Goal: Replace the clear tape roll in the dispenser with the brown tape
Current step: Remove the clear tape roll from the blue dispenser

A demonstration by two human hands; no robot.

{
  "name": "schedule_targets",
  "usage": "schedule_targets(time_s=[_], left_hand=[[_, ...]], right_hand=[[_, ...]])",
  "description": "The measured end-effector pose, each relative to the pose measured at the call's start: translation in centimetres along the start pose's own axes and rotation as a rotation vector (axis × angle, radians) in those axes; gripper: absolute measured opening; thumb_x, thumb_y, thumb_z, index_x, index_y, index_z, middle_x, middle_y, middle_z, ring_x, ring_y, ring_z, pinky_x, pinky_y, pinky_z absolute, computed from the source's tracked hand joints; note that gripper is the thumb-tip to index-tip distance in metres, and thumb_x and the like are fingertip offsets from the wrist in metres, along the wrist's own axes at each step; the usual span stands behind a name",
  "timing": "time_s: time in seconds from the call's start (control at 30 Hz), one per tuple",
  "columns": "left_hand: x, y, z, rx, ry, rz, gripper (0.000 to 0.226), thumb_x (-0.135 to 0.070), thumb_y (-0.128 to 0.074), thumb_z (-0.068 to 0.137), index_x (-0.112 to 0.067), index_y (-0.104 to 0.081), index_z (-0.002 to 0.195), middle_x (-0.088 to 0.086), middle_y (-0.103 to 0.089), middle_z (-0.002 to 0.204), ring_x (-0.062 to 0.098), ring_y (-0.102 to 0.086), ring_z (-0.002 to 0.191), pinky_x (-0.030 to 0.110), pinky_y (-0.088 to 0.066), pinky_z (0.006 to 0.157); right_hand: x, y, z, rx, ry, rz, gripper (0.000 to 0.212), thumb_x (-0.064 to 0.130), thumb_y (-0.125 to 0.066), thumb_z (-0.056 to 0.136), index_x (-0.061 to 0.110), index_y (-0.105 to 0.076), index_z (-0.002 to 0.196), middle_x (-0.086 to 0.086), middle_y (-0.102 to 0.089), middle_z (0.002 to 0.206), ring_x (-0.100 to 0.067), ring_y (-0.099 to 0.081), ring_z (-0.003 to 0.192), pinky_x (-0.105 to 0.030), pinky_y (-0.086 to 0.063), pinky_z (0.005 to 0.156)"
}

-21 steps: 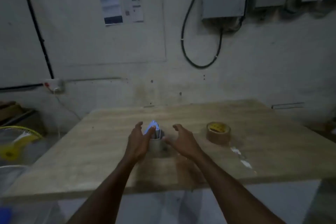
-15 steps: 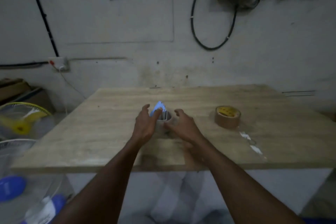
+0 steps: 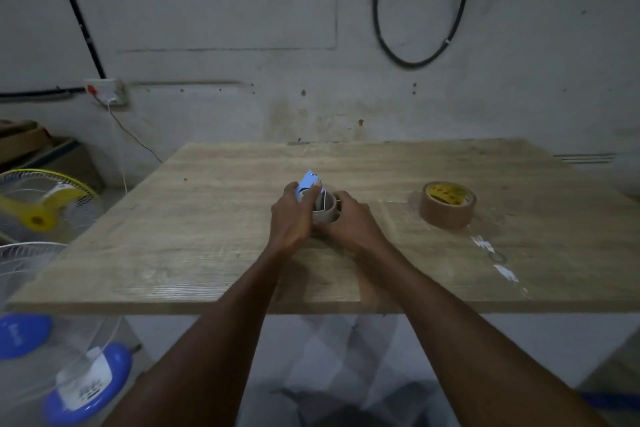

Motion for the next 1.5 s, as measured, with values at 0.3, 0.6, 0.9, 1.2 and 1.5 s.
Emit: schedule_targets(time_s=[0.3, 0.6, 0.9, 1.2, 1.5], left_hand=[[0.5, -3.2, 2.4, 0.164, 0.346, -0.806, 0.051, -0.056, -0.056, 0.089, -0.014, -0.067, 0.116, 0.02, -0.071, 0.117, 0.035, -0.067, 0.107, 0.049, -0.055, 0.093], [-0.3, -7.0, 5.1, 0.346, 0.42, -0.99, 0.061, -0.064, -0.053, 0.088, -0.008, -0.073, 0.102, 0.014, -0.073, 0.087, 0.027, -0.071, 0.072, 0.037, -0.058, 0.06], [1.9, -10.0, 7.9, 0.316, 0.414, -0.898, 0.055, -0.06, -0.046, 0.094, -0.011, -0.071, 0.097, 0.01, -0.072, 0.08, 0.021, -0.07, 0.062, 0.028, -0.055, 0.049], [2.5, -10.0, 8.7, 0.32, 0.34, -0.874, 0.053, -0.055, -0.044, 0.097, -0.011, -0.07, 0.085, 0.006, -0.071, 0.064, 0.018, -0.068, 0.054, 0.026, -0.055, 0.047], [2.1, -9.2, 8.1, 0.286, 0.333, -0.872, 0.062, -0.06, -0.044, 0.094, -0.007, -0.069, 0.114, 0.01, -0.07, 0.085, 0.021, -0.068, 0.068, 0.029, -0.055, 0.054]], right_hand=[[3.6, 4.6, 2.1, -0.07, 0.26, 0.114, 0.084, 0.035, -0.086, 0.069, 0.024, -0.044, 0.141, 0.006, -0.054, 0.132, -0.009, -0.057, 0.107, -0.014, -0.049, 0.079], [0.2, 4.5, 4.4, -0.109, 0.249, 0.386, 0.066, 0.042, -0.084, 0.071, 0.022, -0.056, 0.127, 0.005, -0.065, 0.126, -0.011, -0.065, 0.112, -0.036, -0.058, 0.091], [-3.1, 3.2, 7.2, -0.253, 0.275, 0.332, 0.033, 0.04, -0.069, 0.088, 0.013, -0.07, 0.108, -0.003, -0.067, 0.109, -0.01, -0.068, 0.096, -0.019, -0.053, 0.08], [-3.1, 2.6, 7.0, -0.085, 0.273, 0.533, 0.027, 0.02, -0.07, 0.083, 0.007, -0.074, 0.107, -0.007, -0.078, 0.098, -0.019, -0.074, 0.092, -0.035, -0.058, 0.083], [-2.4, 2.8, 6.4, -0.099, 0.288, 0.508, 0.015, 0.022, -0.073, 0.084, 0.015, -0.077, 0.096, -0.009, -0.078, 0.092, -0.022, -0.075, 0.088, -0.041, -0.06, 0.081]])
Point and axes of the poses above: each hand's wrist, its own z-axis towards the middle knuckle, its own y-axis out of the back of the hand, x = y × z, the point moved 6 cm from there along z, towards the middle knuckle
